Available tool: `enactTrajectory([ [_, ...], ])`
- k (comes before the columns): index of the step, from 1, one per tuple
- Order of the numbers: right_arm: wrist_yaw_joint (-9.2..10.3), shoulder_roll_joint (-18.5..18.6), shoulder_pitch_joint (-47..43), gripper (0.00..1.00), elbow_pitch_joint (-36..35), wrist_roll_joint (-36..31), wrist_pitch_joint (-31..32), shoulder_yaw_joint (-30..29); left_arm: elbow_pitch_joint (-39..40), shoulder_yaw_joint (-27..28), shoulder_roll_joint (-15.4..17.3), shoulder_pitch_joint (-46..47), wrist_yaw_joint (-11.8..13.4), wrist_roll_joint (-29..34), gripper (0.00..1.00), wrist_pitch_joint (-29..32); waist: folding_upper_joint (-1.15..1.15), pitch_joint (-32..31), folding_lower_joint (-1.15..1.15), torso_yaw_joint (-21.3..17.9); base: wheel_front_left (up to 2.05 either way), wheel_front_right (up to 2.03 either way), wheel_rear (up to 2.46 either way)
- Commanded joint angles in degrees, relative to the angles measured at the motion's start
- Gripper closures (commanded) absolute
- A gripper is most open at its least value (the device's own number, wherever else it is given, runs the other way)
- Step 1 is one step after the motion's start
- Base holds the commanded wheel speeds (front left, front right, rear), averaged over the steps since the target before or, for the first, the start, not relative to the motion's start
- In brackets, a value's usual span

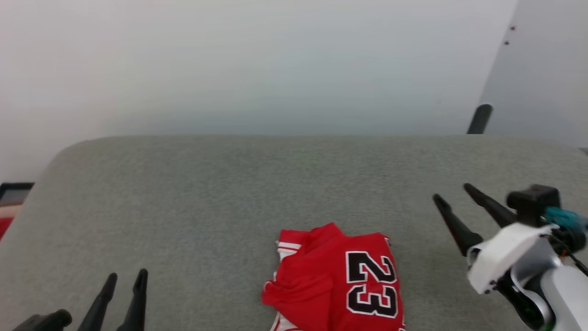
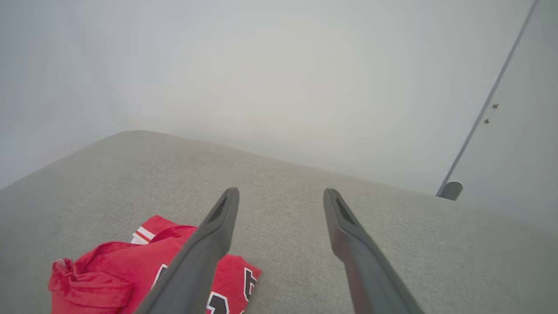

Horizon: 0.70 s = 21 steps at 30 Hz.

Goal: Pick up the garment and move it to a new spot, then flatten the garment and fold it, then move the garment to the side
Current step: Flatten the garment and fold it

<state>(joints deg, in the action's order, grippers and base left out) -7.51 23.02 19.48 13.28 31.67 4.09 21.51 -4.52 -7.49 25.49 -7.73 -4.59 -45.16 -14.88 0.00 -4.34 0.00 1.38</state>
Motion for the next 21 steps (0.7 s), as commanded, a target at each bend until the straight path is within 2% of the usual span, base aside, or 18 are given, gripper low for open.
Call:
enactTrajectory([
  [1, 0.04, 0.21, -1.40, 0.00, -0.29, -0.58, -1.01, -0.85, 0.24, 0.43, 0.10, -0.79, 0.08, 0.64, 0.00, -0.14, 0.00, -0.27, 0.00, -1.80, 0.00, 0.00, 0.00],
  [11, 0.04, 0.40, -7.63, 0.00, -1.73, -3.34, -6.59, -7.66, 0.81, 3.32, -0.23, -3.40, -0.40, 1.81, 0.00, -0.27, 0.00, -0.87, 0.00, -4.83, 0.00, 0.00, 0.00],
  [21, 0.04, -1.49, -13.36, 0.00, -3.51, -5.12, -7.52, -13.05, 1.13, 5.77, -1.23, -4.69, -1.05, 3.53, 0.00, -0.23, 0.00, -1.42, 0.00, -6.08, 0.00, 0.00, 0.00],
])
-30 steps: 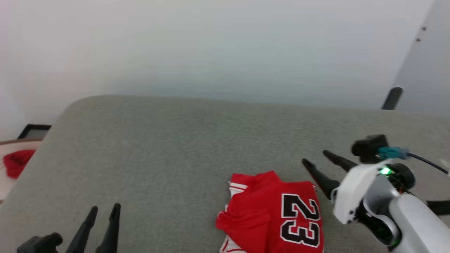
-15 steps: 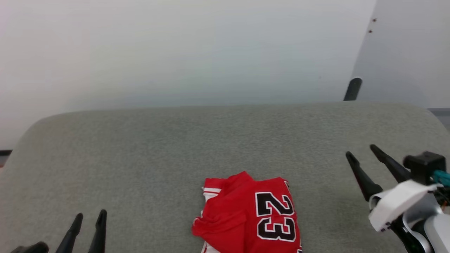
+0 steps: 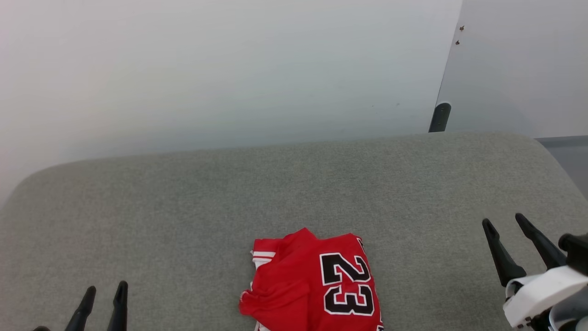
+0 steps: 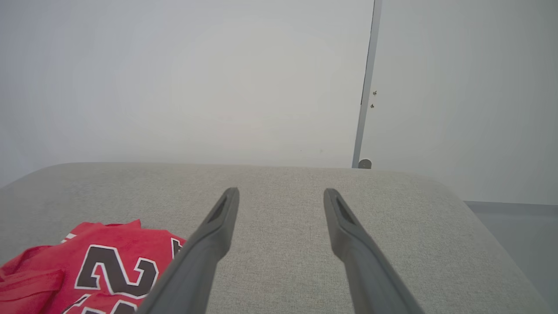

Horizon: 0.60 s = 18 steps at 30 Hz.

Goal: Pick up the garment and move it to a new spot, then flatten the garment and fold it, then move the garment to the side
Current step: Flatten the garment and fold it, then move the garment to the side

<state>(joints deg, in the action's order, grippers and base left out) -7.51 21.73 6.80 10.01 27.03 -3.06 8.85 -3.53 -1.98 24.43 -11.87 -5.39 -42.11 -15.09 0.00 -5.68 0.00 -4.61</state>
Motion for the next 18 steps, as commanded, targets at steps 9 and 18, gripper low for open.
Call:
enactTrajectory([
  [9, 0.04, -1.83, -4.12, 0.00, -1.88, -1.94, 0.08, -2.76, -0.36, 1.51, -0.97, -0.27, -0.77, 2.63, 0.00, -0.03, 0.00, -0.52, 0.00, -0.43, 0.00, 0.00, 0.00],
  [18, 0.04, -2.21, -5.23, 0.00, -2.44, -2.27, 0.83, -3.18, -0.71, 2.53, -1.94, -0.15, -1.34, 3.97, 0.00, -0.03, 0.00, -0.75, 0.00, -0.48, 0.00, 0.00, 0.00],
])
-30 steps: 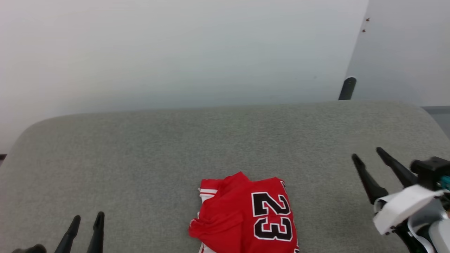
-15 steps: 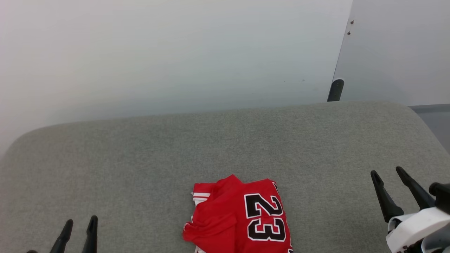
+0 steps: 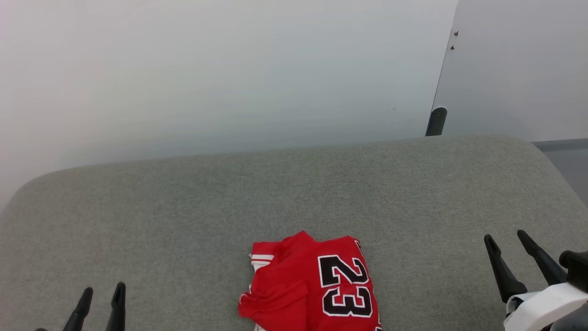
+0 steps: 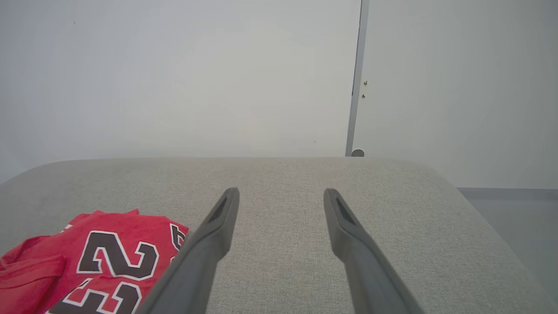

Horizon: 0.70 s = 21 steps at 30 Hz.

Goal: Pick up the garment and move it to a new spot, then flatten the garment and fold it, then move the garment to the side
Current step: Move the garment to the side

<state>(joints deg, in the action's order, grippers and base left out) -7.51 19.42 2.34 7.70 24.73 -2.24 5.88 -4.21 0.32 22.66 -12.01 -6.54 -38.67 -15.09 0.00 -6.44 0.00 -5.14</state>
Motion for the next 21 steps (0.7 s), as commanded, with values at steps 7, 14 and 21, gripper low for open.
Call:
enactTrajectory([
  [7, 0.04, -0.12, -1.02, 0.00, -0.26, -0.05, 0.99, 0.33, 0.00, 0.25, 0.15, 0.00, -0.55, 0.62, 0.00, -0.03, 0.00, 0.09, 0.00, 0.90, 0.00, 0.00, 0.00],
  [14, 0.04, 0.11, 0.09, 0.00, -0.44, 0.65, 3.86, 1.78, -0.03, -0.44, 1.05, 1.11, -0.44, 0.53, 0.00, 0.25, 0.00, 0.54, 0.00, 3.67, 0.00, 0.00, 0.00],
  [21, 0.04, 0.42, 0.87, 0.00, -0.03, 1.53, 6.69, 3.56, 0.23, -0.85, 1.11, 1.93, -0.05, 0.43, 0.00, 0.73, 0.00, 1.39, 0.00, 7.55, 0.00, 0.00, 0.00],
])
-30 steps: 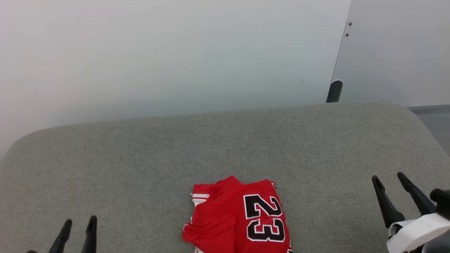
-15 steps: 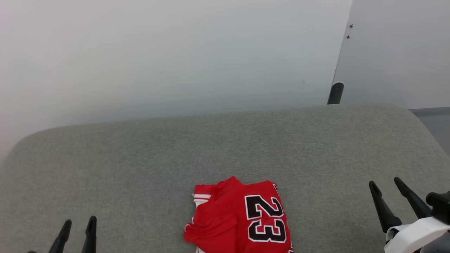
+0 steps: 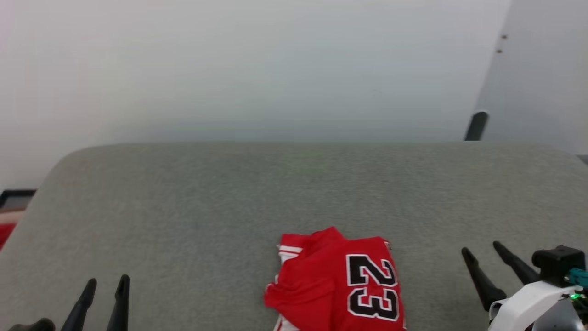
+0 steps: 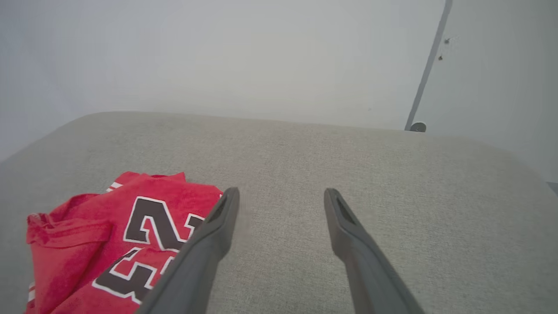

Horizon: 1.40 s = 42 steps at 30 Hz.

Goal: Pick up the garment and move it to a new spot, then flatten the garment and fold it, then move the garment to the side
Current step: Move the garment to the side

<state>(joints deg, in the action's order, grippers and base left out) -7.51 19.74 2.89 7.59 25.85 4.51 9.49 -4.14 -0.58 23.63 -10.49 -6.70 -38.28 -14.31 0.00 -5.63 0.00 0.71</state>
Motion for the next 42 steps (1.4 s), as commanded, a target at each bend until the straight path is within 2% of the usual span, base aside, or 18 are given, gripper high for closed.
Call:
enactTrajectory([
  [1, 0.04, 0.12, 0.52, 0.00, 0.21, 0.41, 0.52, 0.42, 0.18, -0.09, 0.12, 0.51, 0.18, 0.03, 0.00, 0.08, 0.00, 0.72, 0.00, 2.35, 0.00, 0.00, 0.00],
  [9, 0.04, -0.36, 1.38, 0.00, 1.79, 2.27, 6.64, 2.43, 0.58, -1.91, -0.27, 1.75, 0.07, 0.12, 0.00, 0.90, 0.00, 2.32, 0.00, 7.57, 0.00, 0.00, 0.00],
  [17, 0.04, -0.96, 1.67, 0.00, 3.91, 4.43, 17.48, 2.02, 0.30, -3.69, -1.20, 3.10, -0.10, -0.27, 0.00, 1.23, 0.00, 5.00, 0.00, 10.81, 0.00, 0.00, 0.00],
  [27, 0.04, -2.73, 4.62, 0.00, 3.96, 4.71, 27.85, -0.13, -1.26, -6.23, -3.17, 6.98, -0.44, -0.26, 0.00, 0.31, 0.00, 10.78, 0.00, 12.89, 0.00, 0.00, 0.00],
  [37, 0.04, -5.11, 7.04, 0.00, 7.45, 5.26, 35.22, -0.08, -3.04, -7.60, -4.01, 9.34, -0.68, -0.65, 0.00, -0.38, 0.00, 13.05, 0.00, 14.08, 0.00, 0.00, 0.00],
  [38, 0.04, -5.40, 7.21, 0.07, 8.03, 5.83, 36.12, 0.34, -3.21, -7.60, -4.07, 9.41, -0.71, -0.77, 0.00, -0.36, 0.00, 13.14, 0.00, 14.14, 0.00, 0.00, 0.00],
  [39, 0.00, -5.48, 7.37, 0.80, 8.20, 6.43, 36.61, 0.99, -3.30, -7.63, -4.13, 9.53, -0.73, -0.87, 0.00, -0.40, 0.00, 13.19, 0.00, 14.20, 0.00, 0.00, 0.00],
  [40, 0.00, -5.40, 7.63, 1.00, 8.43, 6.97, 36.86, 1.29, -3.40, -7.61, -4.13, 9.61, -0.75, -0.97, 0.00, -0.45, 0.00, 13.22, 0.00, 14.23, 0.00, 0.00, 0.00],
  [42, -0.01, -4.90, 8.34, 1.00, 8.47, 7.88, 37.55, 2.16, -3.62, -7.50, -4.19, 9.67, -0.79, -1.11, 0.00, -0.56, 0.00, 13.18, 0.00, 14.24, 0.00, 0.00, 0.00],
])
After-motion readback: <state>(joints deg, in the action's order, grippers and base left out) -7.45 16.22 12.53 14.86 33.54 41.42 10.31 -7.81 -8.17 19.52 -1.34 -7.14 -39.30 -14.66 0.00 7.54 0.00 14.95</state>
